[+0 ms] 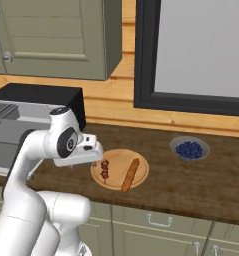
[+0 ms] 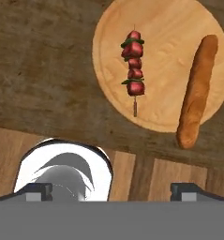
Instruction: Pick up the kebab skewer and baguette bread, and place them inside the toaster oven. Close the toaster oven door and start by setting the timer.
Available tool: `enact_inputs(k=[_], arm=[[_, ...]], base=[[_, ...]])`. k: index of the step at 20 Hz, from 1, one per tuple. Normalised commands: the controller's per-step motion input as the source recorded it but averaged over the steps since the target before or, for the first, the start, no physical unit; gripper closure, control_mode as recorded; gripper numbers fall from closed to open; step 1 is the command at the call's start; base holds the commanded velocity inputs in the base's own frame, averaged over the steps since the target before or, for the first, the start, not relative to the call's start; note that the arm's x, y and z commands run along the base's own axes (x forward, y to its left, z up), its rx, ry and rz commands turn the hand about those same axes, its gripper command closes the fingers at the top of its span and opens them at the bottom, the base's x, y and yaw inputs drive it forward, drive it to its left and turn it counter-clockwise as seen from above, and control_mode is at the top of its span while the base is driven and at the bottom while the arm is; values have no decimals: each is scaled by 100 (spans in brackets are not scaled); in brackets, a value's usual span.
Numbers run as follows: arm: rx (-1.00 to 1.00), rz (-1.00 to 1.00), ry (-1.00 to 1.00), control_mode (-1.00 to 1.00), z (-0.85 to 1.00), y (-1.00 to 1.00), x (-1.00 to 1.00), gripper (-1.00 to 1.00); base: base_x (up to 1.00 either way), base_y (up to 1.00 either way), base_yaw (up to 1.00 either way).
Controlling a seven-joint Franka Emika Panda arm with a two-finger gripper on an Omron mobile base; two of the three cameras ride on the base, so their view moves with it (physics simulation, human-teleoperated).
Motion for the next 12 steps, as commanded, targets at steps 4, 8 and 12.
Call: enact_inputs(k=[4, 8, 12], arm=[[1, 23, 16, -100, -56, -49, 67, -100], [3, 10, 10, -100, -62, -18, 64, -100], [13, 1, 5, -100, -36, 1, 56, -100]], base=[[0, 0, 0], [0, 0, 0], [0, 0, 0]])
